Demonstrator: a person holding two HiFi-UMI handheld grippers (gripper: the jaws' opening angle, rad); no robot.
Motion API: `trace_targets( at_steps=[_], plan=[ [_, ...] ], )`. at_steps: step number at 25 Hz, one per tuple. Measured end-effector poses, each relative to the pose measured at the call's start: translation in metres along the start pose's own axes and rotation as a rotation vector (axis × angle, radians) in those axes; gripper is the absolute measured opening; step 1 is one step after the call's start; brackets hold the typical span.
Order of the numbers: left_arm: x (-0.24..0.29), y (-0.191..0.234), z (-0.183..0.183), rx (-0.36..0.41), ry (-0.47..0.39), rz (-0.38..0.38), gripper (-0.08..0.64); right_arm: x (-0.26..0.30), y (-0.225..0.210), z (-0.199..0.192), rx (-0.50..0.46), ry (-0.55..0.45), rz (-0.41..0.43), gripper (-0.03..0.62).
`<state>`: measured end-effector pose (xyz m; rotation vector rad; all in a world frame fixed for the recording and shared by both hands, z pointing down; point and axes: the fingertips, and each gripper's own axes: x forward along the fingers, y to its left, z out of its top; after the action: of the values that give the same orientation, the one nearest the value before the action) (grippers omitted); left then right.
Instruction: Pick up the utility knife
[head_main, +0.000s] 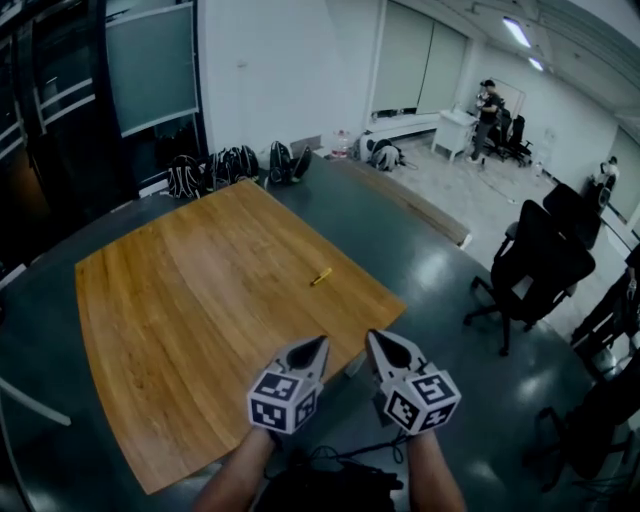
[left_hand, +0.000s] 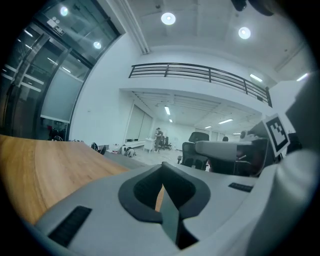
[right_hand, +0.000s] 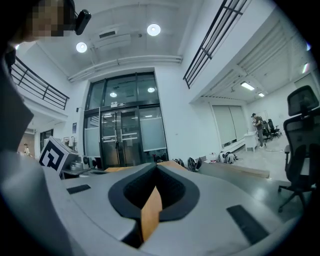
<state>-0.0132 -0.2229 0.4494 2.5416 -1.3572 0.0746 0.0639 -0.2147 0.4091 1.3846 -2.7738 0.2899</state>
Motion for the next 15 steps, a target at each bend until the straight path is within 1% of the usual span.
trace_targets(
  at_steps=[4,10,12,15],
  plan=[
    [0.020,0.018,0.006,-0.006,0.012,-0.025,0.006,0.023,-0.012,-0.002,0.011,0.022,-0.033,0.011],
    [0.051,0.046,0.011,-0.021,0.028,-0.019,0.006,0.061,-0.035,-0.005,0.026,0.042,-0.035,0.011],
    [0.064,0.054,0.010,-0.026,0.036,-0.007,0.006,0.073,-0.045,-0.005,0.031,0.046,-0.027,0.011],
    [0.089,0.068,0.006,-0.025,0.050,0.033,0.006,0.094,-0.066,-0.004,0.038,0.050,0.006,0.011]
  ],
)
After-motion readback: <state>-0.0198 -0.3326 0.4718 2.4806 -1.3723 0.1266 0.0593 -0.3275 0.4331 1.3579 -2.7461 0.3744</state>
